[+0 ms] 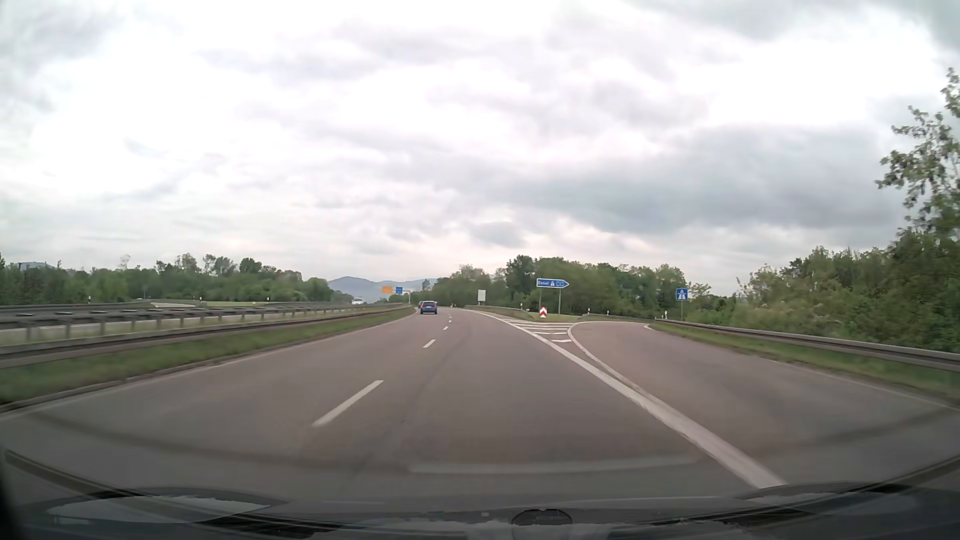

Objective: Follow the waypoints while adhering to traffic rules and regulations

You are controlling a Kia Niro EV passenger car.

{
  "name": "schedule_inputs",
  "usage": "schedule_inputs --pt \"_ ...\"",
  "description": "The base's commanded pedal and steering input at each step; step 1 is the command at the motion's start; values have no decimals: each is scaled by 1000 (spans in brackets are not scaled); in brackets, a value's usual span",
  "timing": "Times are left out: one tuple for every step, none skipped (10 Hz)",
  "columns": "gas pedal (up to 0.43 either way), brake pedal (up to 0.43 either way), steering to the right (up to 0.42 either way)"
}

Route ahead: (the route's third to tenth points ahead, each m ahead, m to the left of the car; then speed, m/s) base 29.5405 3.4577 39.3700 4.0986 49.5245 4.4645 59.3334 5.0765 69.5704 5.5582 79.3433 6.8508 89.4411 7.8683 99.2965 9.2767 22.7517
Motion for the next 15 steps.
schedule_inputs --pt "197 0 -8" --pt "209 0 -8" --pt "209 0 -8" --pt "209 0 -8" --pt "209 0 -8" --pt "209 0 -7" --pt "209 0 -8" --pt "209 0 -8" --pt "209 0 -7" --pt "209 0 -7" --pt "209 0 -8" --pt "209 0 -7" --pt "209 0 -8" --pt "209 0 -7" --pt "209 0 -8"
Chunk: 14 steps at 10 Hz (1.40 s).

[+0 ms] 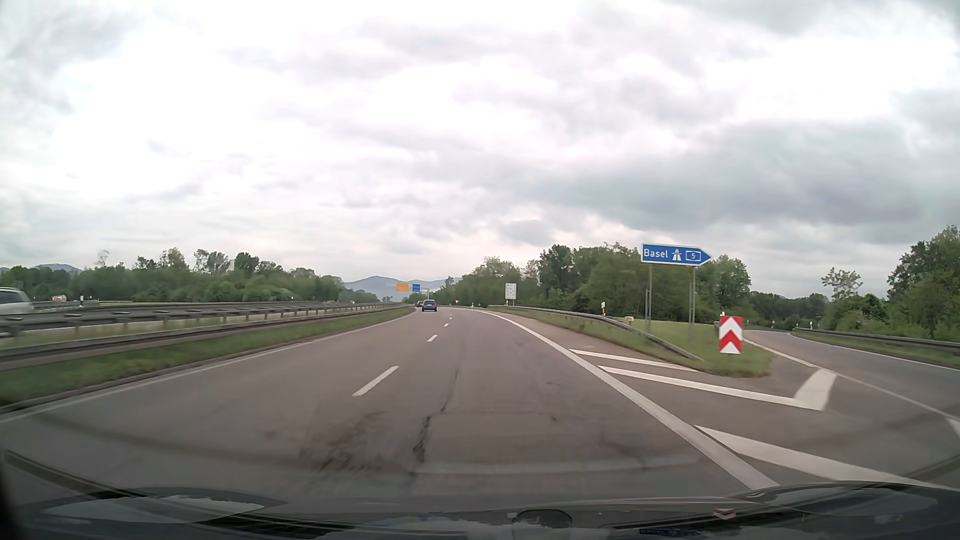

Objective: Follow the waypoints while adhering to traffic rules and regulations

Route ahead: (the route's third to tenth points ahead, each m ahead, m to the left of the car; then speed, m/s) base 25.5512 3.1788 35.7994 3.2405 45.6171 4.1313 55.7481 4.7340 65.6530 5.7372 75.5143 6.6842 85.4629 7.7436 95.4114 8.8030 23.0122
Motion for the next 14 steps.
schedule_inputs --pt "209 0 -7" --pt "209 0 -7" --pt "209 0 -7" --pt "209 0 -7" --pt "209 0 -7" --pt "209 0 -7" --pt "209 0 -7" --pt "209 0 -7" --pt "209 0 -7" --pt "209 0 -7" --pt "209 0 -8" --pt "209 0 -8" --pt "209 0 -8" --pt "209 0 -9"
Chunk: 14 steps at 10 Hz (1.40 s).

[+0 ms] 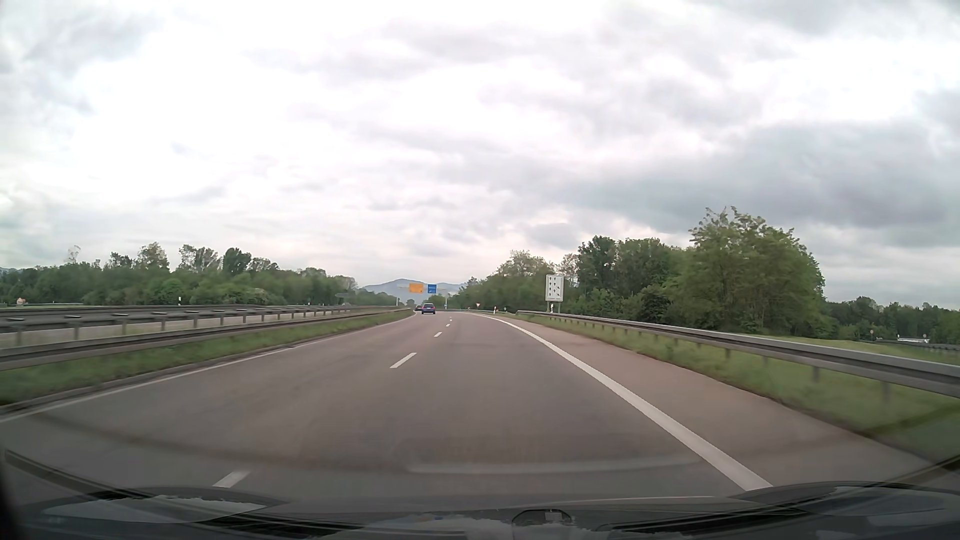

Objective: Follow the waypoints while adhering to traffic rules and regulations

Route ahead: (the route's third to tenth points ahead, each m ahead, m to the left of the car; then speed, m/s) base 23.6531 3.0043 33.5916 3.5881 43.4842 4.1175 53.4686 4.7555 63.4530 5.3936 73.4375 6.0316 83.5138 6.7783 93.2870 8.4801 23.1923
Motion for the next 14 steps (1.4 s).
schedule_inputs --pt "209 0 -9" --pt "209 0 -9" --pt "209 0 -9" --pt "209 0 -9" --pt "209 0 -9" --pt "209 0 -9" --pt "209 0 -9" --pt "209 0 -9" --pt "197 0 -9" --pt "197 0 -9" --pt "197 0 -9" --pt "197 0 -9" --pt "197 0 -9" --pt "197 0 -9"
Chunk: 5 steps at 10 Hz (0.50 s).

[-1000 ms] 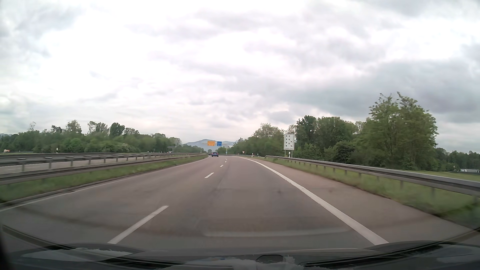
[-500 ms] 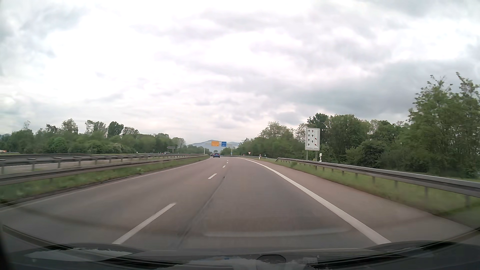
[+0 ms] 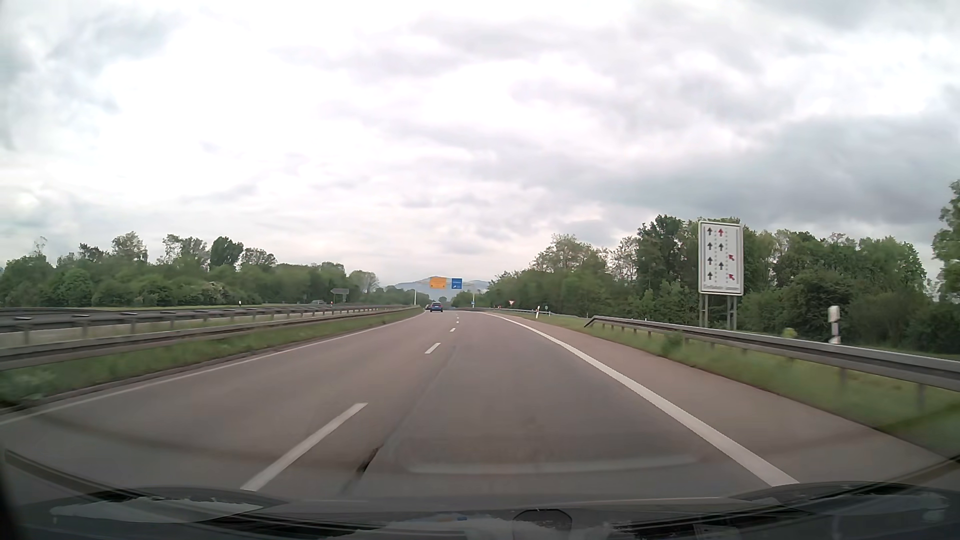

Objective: Follow the waypoints while adhering to traffic rules and regulations

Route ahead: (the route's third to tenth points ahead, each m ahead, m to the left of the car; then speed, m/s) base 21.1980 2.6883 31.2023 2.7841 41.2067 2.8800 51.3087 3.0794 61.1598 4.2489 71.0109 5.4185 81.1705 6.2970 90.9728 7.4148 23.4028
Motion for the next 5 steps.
schedule_inputs --pt "197 0 -9" --pt "197 0 -9" --pt "197 0 -8" --pt "197 0 -7" --pt "197 0 -7"
